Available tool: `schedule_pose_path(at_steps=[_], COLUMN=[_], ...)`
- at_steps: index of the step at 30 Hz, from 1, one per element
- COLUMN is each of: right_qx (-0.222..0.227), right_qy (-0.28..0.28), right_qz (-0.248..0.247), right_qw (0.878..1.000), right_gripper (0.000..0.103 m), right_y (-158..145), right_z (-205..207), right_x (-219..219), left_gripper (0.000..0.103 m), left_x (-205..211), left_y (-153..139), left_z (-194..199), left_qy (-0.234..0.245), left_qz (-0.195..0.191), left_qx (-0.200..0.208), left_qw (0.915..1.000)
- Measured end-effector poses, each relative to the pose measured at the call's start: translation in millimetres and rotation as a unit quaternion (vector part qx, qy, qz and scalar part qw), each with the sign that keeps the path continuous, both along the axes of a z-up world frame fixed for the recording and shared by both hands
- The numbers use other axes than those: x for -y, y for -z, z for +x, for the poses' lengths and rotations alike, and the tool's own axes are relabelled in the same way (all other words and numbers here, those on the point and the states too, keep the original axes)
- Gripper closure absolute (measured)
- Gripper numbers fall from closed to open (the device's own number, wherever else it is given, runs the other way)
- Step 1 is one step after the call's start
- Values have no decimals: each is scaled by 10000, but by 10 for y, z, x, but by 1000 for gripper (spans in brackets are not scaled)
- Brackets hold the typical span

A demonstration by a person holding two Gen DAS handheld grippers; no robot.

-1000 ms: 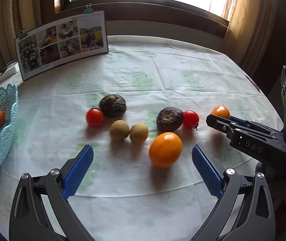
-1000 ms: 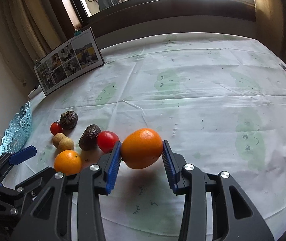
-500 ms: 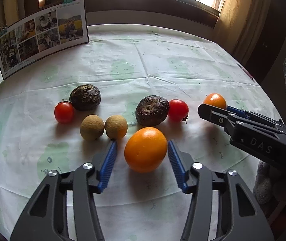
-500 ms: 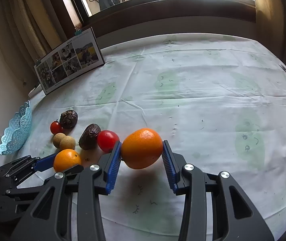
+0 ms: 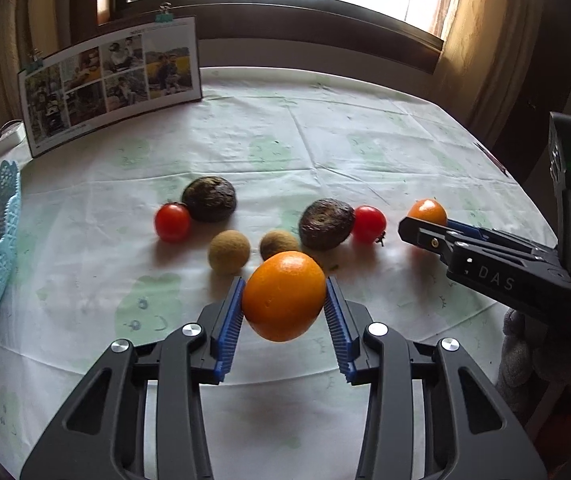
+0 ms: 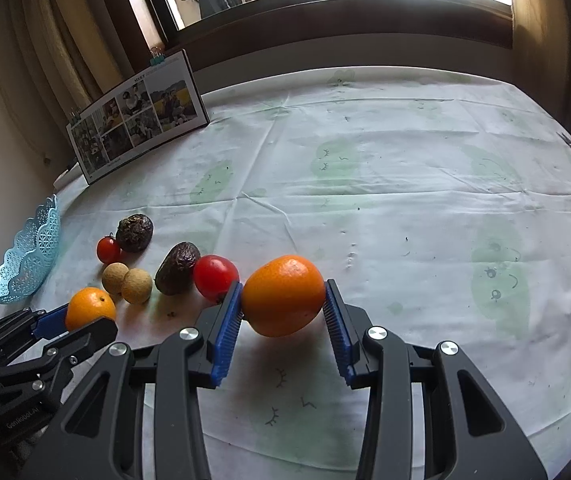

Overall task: Organize fruits
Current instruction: 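Carry the large orange into the basket and open the left tool while the right tool holds its orange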

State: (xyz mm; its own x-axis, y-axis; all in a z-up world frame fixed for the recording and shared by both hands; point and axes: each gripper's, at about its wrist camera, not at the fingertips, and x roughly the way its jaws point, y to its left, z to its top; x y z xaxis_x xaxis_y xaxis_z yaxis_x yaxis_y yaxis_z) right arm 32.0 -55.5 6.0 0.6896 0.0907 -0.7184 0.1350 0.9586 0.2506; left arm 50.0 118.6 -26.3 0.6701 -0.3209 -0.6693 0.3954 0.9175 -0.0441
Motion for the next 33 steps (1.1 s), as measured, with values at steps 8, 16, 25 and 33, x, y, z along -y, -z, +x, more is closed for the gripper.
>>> schedule_pose_path(at_steps=[8, 16, 25, 33], right_qx=[2, 15, 17, 206], right_qy=[12, 9, 46, 33], right_qz=[-4, -67, -64, -105], right_qw=[10000, 10000, 10000, 9997], right_gripper=[62, 62, 62, 62], right_y=[5, -11, -34, -216], right_z=[13, 5, -14, -42], right_x=[1, -14, -66, -190], left_gripper=[62, 62, 62, 62], left_x=[-227, -520, -997, -1607], left_y=[-135, -302, -458, -584], left_z=[-15, -39, -35, -69], left_qy=[-356, -740, -1358, -2060], left_qz=[-47, -108, -165, -284], left_qx=[232, 541, 843, 1062], left_qw=[9991, 9957, 9870, 9724])
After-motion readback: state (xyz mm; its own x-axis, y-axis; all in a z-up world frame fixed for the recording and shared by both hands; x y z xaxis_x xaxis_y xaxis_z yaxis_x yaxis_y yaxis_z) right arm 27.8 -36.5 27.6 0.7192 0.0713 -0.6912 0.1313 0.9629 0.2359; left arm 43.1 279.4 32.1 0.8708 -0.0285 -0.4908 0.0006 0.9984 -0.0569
